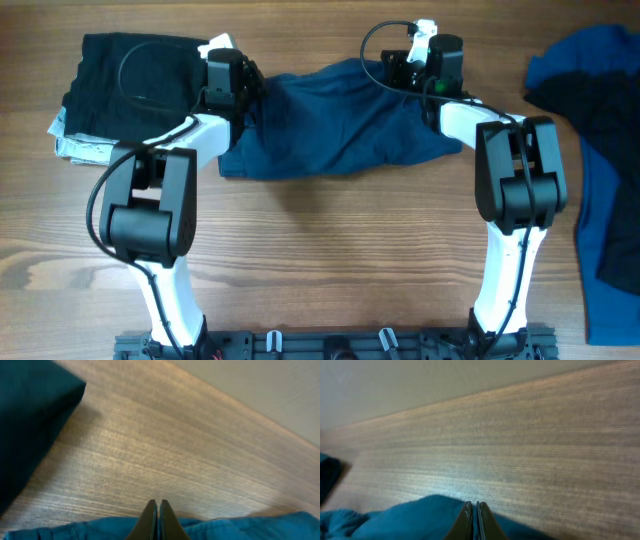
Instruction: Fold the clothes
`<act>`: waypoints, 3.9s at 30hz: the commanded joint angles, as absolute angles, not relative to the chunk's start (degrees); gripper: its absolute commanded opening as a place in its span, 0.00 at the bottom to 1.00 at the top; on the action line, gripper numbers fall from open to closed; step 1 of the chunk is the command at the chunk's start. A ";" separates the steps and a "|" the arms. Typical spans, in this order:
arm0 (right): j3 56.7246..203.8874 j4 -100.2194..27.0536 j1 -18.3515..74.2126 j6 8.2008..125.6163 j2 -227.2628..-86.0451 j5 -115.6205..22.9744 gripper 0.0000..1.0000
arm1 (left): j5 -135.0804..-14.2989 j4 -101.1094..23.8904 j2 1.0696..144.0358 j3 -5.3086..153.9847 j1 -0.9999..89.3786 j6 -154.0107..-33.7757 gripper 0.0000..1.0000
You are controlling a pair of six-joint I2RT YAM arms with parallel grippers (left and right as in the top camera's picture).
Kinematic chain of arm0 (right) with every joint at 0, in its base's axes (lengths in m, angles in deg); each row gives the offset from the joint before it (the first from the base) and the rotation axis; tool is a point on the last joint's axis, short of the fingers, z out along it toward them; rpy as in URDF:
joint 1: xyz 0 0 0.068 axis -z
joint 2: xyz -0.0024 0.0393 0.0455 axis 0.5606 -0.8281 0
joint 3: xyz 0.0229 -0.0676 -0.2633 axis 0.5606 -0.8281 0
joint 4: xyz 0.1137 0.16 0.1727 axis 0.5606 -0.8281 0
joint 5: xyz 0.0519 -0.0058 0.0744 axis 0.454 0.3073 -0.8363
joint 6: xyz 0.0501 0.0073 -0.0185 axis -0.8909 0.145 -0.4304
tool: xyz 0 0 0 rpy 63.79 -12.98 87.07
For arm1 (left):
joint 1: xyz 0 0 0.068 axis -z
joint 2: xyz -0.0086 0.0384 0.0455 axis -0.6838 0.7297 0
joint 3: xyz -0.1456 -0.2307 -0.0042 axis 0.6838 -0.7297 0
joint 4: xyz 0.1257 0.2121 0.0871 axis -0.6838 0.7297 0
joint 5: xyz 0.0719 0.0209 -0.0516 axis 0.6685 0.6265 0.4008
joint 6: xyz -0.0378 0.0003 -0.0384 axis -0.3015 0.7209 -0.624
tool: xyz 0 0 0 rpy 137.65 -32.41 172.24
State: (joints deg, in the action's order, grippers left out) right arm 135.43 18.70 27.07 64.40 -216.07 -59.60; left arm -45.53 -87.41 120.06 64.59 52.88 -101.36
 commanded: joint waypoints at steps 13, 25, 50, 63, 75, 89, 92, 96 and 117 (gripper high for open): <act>135.80 -38.23 27.68 74.82 -190.46 -63.60 0.04 | -58.87 -59.23 100.32 66.03 59.50 -100.33 0.04; 123.93 -40.75 27.70 75.65 -194.41 -50.86 0.04 | -59.39 -57.68 114.81 66.03 65.10 -100.26 0.04; 126.23 -41.34 30.80 73.53 -182.52 -40.19 0.05 | -46.32 -55.58 97.13 66.16 64.16 -99.06 0.04; 125.29 -29.91 30.80 75.52 -188.73 -39.56 0.05 | -42.04 -40.39 100.67 65.66 58.06 -104.68 0.04; 125.31 -29.60 31.37 74.32 -202.08 -30.07 0.04 | -41.03 -44.54 111.84 65.66 54.84 -104.64 0.04; 132.26 -29.01 32.33 76.02 -191.79 -44.87 0.06 | -39.08 -49.42 101.79 69.70 55.76 -104.48 0.04; 132.28 -23.33 32.16 76.15 -191.46 -46.95 0.11 | -39.04 -51.47 100.15 69.70 55.94 -104.66 0.04; 132.26 -16.51 31.92 76.18 -194.13 -46.97 0.13 | -39.04 -51.76 102.03 69.62 55.87 -104.64 0.04; 132.28 7.29 31.70 76.29 -211.09 -51.06 0.27 | -34.34 -62.42 115.36 71.39 56.18 -101.36 0.04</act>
